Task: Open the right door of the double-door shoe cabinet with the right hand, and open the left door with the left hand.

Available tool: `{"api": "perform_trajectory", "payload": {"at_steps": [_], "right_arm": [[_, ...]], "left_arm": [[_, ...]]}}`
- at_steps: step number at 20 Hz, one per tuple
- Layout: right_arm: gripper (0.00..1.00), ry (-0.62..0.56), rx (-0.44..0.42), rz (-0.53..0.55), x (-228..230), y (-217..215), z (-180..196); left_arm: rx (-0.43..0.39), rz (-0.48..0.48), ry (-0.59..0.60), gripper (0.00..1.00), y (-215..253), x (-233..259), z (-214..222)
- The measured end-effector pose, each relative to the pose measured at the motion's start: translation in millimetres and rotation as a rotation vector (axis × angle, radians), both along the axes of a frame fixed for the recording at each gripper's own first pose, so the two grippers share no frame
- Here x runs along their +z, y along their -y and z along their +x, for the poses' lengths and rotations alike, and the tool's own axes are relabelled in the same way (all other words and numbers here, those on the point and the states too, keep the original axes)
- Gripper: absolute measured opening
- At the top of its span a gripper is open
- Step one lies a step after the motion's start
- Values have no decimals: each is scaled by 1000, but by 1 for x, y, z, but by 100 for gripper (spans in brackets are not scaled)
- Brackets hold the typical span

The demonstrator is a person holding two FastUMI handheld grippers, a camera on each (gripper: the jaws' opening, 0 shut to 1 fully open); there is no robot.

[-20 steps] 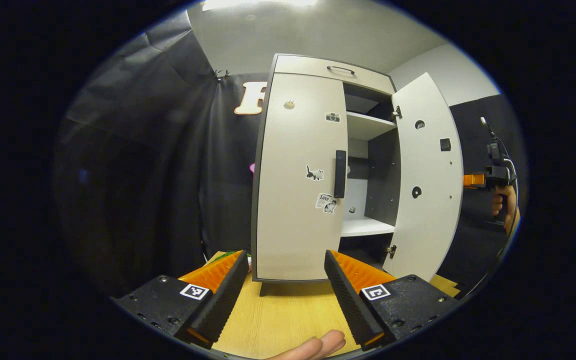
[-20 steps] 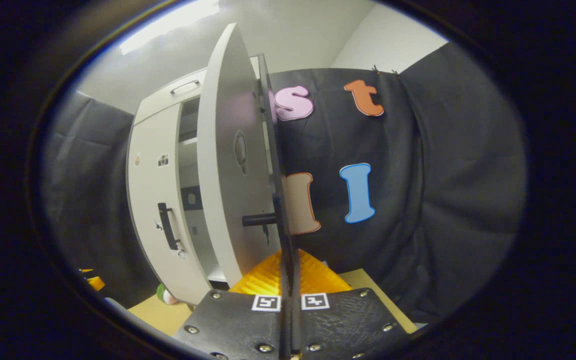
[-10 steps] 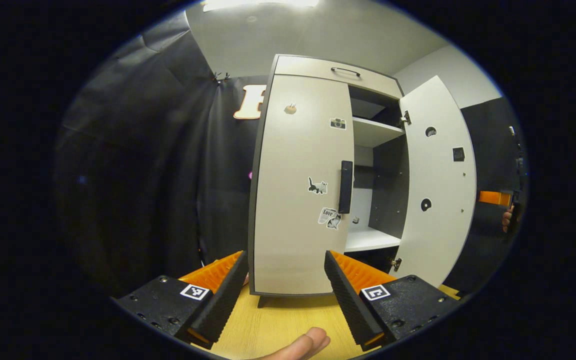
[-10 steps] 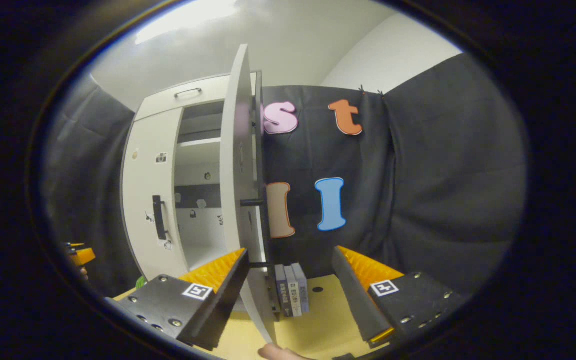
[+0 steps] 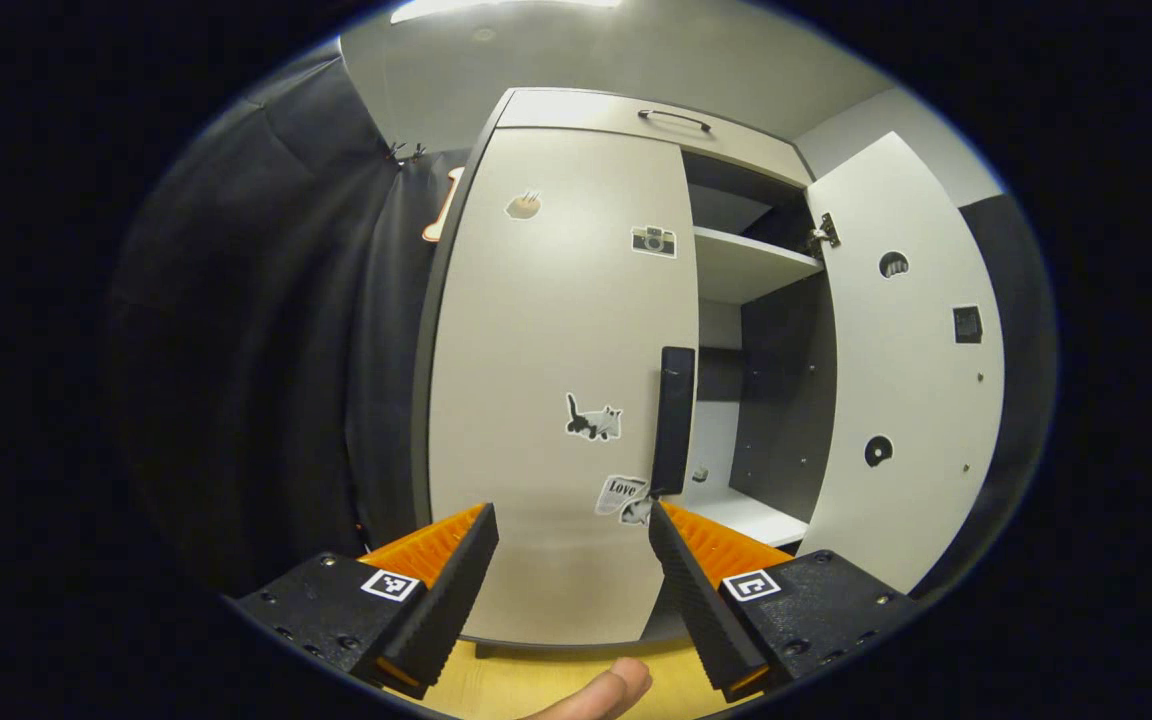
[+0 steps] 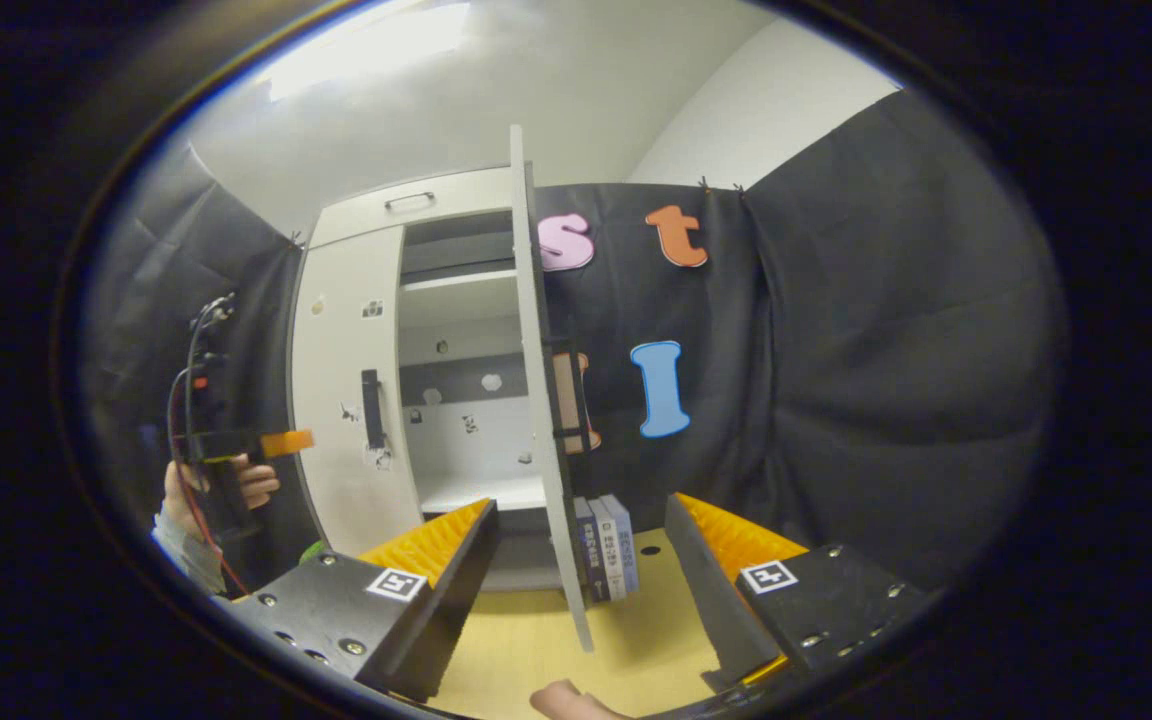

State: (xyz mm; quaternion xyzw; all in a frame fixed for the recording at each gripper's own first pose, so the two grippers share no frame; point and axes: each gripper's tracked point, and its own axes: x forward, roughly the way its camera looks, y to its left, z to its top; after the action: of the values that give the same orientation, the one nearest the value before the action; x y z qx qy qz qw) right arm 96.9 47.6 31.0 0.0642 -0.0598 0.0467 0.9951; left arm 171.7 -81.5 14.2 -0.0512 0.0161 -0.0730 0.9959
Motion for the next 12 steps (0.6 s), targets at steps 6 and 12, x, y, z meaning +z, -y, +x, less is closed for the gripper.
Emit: {"api": "perform_trajectory", "payload": {"at_steps": [6, 12], "right_arm": [[99, -46, 174, 40, -45, -45, -34], [98, -44, 160, 118, -52, -35, -45]], "left_arm": [[-79, -90, -54, 94, 53, 13, 54], [-7, 57, -29, 94, 65, 20, 100]]}}
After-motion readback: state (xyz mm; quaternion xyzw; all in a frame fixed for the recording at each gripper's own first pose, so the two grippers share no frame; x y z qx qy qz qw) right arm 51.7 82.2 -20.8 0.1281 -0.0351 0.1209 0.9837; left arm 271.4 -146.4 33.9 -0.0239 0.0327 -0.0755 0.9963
